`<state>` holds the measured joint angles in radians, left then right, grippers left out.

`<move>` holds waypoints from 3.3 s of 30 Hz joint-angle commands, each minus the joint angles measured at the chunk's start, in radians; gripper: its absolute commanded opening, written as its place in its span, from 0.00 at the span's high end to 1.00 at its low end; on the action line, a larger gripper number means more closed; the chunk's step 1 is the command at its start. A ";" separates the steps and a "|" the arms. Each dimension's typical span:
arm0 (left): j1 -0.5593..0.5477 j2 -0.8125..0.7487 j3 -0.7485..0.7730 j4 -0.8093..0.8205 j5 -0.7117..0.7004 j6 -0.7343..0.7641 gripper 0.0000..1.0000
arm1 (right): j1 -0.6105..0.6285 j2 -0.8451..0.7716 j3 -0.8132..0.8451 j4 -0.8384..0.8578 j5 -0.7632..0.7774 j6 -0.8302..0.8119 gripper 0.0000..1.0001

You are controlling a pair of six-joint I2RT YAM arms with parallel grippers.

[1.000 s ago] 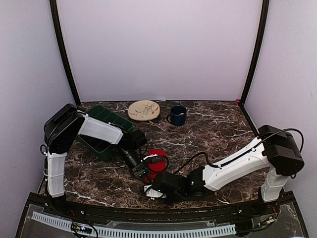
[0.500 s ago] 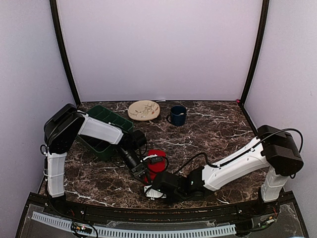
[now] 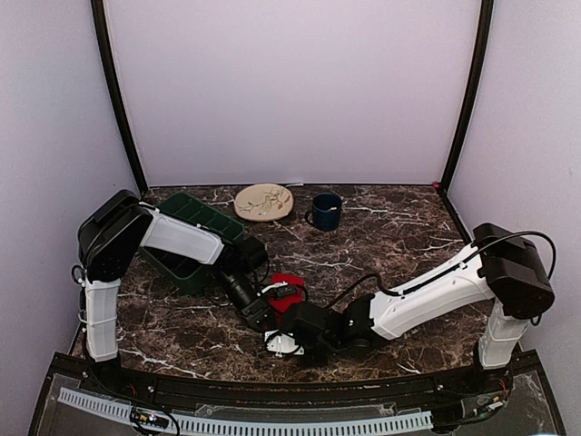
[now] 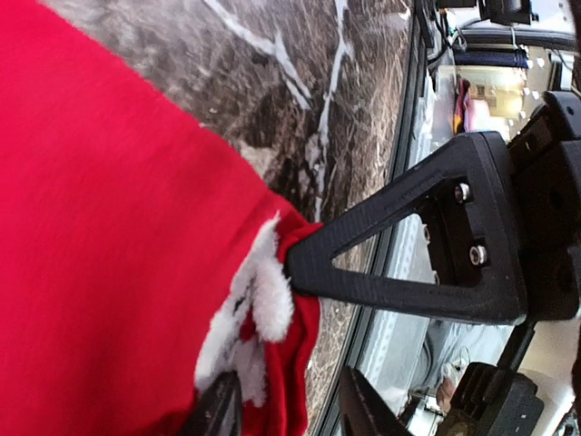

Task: Roll the socks
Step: Roll the sock at the center of the board.

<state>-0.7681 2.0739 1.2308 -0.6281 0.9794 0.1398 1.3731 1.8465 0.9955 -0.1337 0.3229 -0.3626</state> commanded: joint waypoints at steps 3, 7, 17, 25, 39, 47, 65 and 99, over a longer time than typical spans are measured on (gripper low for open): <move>0.053 -0.104 -0.065 0.134 -0.103 -0.114 0.57 | -0.057 -0.018 0.032 -0.102 -0.113 0.074 1.00; 0.072 -0.142 -0.092 0.209 -0.124 -0.158 0.54 | -0.075 -0.025 0.047 -0.116 -0.165 0.093 1.00; 0.075 -0.243 -0.182 0.376 -0.171 -0.212 0.53 | -0.116 -0.025 0.099 -0.183 -0.272 0.083 1.00; 0.076 -0.395 -0.351 0.597 -0.333 -0.294 0.55 | -0.132 0.005 0.147 -0.221 -0.350 0.073 1.00; -0.061 -0.500 -0.518 0.722 -0.691 -0.263 0.64 | -0.194 0.026 0.215 -0.290 -0.527 0.079 1.00; -0.123 -0.608 -0.627 0.812 -0.841 -0.288 0.69 | -0.234 0.068 0.270 -0.340 -0.624 0.076 1.00; -0.222 -0.924 -0.844 0.969 -1.040 -0.271 0.68 | -0.280 0.152 0.361 -0.435 -0.779 0.090 1.00; -0.420 -0.706 -0.750 0.955 -0.954 0.106 0.54 | -0.336 0.234 0.470 -0.555 -0.960 0.082 1.00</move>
<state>-1.1786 1.3434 0.4488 0.3386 0.0109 0.1825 1.0443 2.0674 1.4456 -0.6727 -0.6106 -0.2718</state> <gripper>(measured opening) 0.463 0.020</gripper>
